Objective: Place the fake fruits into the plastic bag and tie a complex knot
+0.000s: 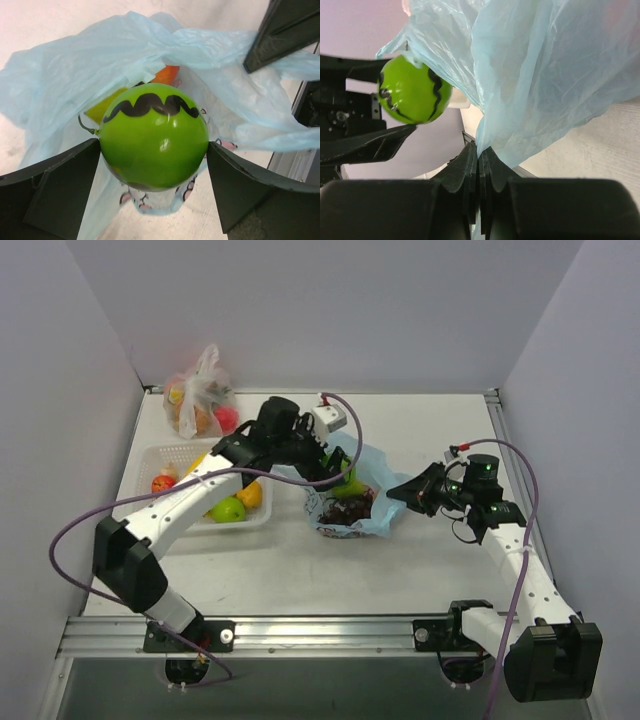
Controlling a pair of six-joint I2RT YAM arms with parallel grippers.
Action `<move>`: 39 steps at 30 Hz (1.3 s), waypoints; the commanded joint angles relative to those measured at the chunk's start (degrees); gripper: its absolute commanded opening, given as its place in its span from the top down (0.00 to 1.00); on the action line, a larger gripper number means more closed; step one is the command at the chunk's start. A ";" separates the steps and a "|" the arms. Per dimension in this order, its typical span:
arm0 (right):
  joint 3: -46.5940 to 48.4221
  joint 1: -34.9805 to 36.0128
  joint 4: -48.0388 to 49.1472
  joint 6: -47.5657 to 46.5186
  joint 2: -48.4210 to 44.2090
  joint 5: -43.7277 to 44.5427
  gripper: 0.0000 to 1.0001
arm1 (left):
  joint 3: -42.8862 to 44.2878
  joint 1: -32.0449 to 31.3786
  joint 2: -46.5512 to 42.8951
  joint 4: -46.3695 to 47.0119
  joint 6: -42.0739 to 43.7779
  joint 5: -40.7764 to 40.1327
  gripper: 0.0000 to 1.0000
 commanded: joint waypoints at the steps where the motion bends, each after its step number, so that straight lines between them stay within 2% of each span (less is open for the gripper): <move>1: 0.14 -0.44 2.04 0.76 0.32 -0.25 1.00 | -6.13 2.72 -9.37 6.16 -2.91 0.88 0.02; 6: -1.79 -0.52 6.62 4.01 1.37 -0.78 1.00 | -9.67 2.82 -9.83 12.04 -3.70 1.77 0.03; 7: -1.71 -0.35 6.79 4.19 1.46 -0.78 1.00 | -9.23 2.81 -8.87 12.76 -5.44 2.46 0.04; 9: -1.62 -0.35 7.23 4.72 1.46 -0.87 1.00 | -8.26 2.46 -5.88 14.34 -6.34 2.90 0.14; 14: -0.92 -0.44 7.41 5.07 1.81 -0.87 1.00 | -4.66 1.93 1.67 17.94 -8.09 3.08 0.18; 18: -0.57 -0.61 7.06 4.63 2.08 -1.22 1.00 | -1.41 3.25 4.33 21.37 -13.10 6.06 0.09; 19: -0.48 -0.61 6.97 4.28 2.08 -1.30 1.00 | -1.06 3.69 3.98 21.90 -13.80 7.11 0.03; 22: 0.22 -0.79 5.75 2.88 1.99 -1.13 1.00 | 0.79 5.18 0.12 17.79 -12.41 9.58 0.03; 23: 0.57 -0.79 3.48 1.22 2.16 -0.78 1.00 | 1.58 6.84 -2.68 12.90 -11.01 9.32 0.03; 25: 0.84 -0.61 2.58 0.07 2.08 -0.60 1.00 | 2.03 10.18 -6.20 8.74 -10.65 9.85 0.03; 28: 0.40 0.00 1.00 -2.39 1.90 0.01 1.00 | -0.78 22.12 -15.76 1.53 -11.09 10.81 0.03; 29: 0.31 0.09 0.47 -3.09 1.99 0.53 1.00 | -1.31 25.46 -17.11 -3.45 -8.91 11.08 0.03; 30: 0.23 0.44 0.29 -4.06 1.99 0.63 1.00 | -1.49 31.84 -18.16 -6.89 -6.45 9.43 0.03; 31: -0.12 0.88 0.12 -4.42 1.90 0.80 1.00 | -1.14 34.60 -18.78 -10.49 -4.34 8.54 0.03; 32: -0.21 1.06 0.03 -4.51 1.99 1.15 1.00 | -1.40 37.94 -19.66 -16.27 2.90 8.36 0.03; 33: -0.39 1.14 0.03 -4.86 1.99 1.24 1.00 | -1.84 43.62 -20.02 -18.85 6.20 9.05 0.03; 34: -0.39 1.15 0.03 -5.03 1.99 1.24 1.00 | -1.84 46.21 -20.02 -21.84 10.23 10.71 0.03; 35: -0.30 1.32 0.03 -5.12 2.34 1.24 1.00 | -1.23 48.15 -18.71 -30.57 22.45 12.82 0.03; 37: 0.05 1.32 -0.23 -5.30 2.60 1.24 1.00 | -0.35 51.66 -17.04 -39.40 34.91 15.11 0.07; 38: 0.22 1.23 -0.23 -5.39 2.69 1.24 1.00 | -0.26 52.64 -16.16 -45.71 45.93 15.56 0.07; 39: 0.40 1.32 -0.32 -5.39 2.78 1.24 1.00 | -0.35 53.34 -15.72 -48.64 51.44 15.56 0.07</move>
